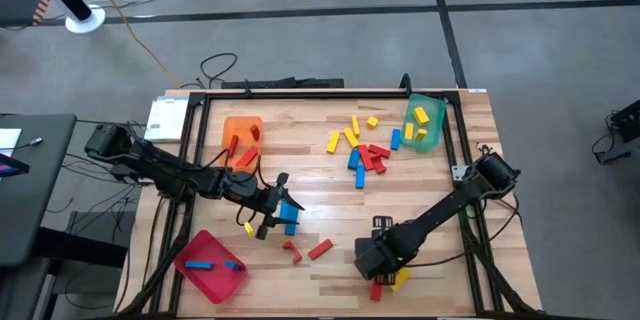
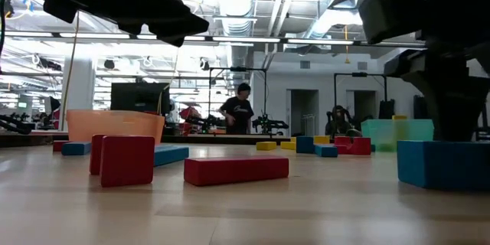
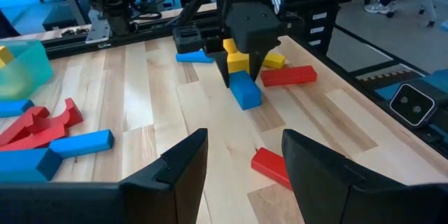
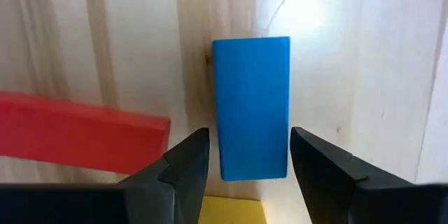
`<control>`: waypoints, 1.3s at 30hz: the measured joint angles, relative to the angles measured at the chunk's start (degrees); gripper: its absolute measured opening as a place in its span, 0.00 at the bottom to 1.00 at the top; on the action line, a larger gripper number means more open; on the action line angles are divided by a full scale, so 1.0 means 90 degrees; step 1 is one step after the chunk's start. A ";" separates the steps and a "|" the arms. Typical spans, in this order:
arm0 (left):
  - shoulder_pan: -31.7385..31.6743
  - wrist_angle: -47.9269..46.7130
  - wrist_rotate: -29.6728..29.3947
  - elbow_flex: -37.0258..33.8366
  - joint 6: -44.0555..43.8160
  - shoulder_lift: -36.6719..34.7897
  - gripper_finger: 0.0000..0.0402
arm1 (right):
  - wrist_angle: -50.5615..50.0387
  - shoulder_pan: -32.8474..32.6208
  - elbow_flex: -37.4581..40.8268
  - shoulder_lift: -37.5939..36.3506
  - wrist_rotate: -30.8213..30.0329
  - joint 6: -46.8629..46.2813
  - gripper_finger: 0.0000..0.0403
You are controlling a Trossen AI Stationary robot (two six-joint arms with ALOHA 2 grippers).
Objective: Sort blocks
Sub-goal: Put the blue wooden block into the red bin
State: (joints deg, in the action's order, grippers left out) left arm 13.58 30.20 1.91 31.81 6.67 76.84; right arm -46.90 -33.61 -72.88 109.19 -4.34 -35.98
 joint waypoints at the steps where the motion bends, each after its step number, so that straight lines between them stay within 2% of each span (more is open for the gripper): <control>1: 0.0000 0.0000 0.0000 0.0000 0.0011 0.0000 0.45 | 0.0042 0.0002 0.0023 0.0000 0.0000 -0.0002 0.52; 11: 0.0175 0.0068 -0.0078 0.0000 0.0741 -0.0002 0.45 | 0.0889 0.0058 0.0375 -0.0029 0.0059 0.0060 0.32; 19: 0.0543 0.0017 -0.0266 0.0154 0.1938 -0.0002 0.45 | 0.1685 0.0367 0.0403 -0.0204 0.0148 0.0640 0.37; 27: 0.0970 -0.0128 -0.0836 0.0529 0.3449 -0.0002 0.45 | 0.2722 0.0824 0.0398 -0.0579 0.0153 0.1628 0.35; 31: 0.1052 -0.0129 -0.0857 0.0615 0.4095 -0.0002 0.45 | 0.3321 0.1071 0.0393 -0.0762 0.0315 0.2152 0.35; 35: 0.1066 -0.0124 -0.0851 0.0664 0.4363 -0.0002 0.49 | 0.3907 0.1289 0.0393 -0.0916 0.0641 0.2576 0.35; 39: 0.1066 -0.0097 -0.0797 0.0665 0.4347 -0.0002 0.58 | 0.4265 0.1471 0.0391 -0.0968 0.0901 0.2880 0.35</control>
State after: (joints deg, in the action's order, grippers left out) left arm 23.18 29.33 -5.26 37.80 45.79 76.82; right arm -8.51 -20.37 -69.36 100.47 3.77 -10.06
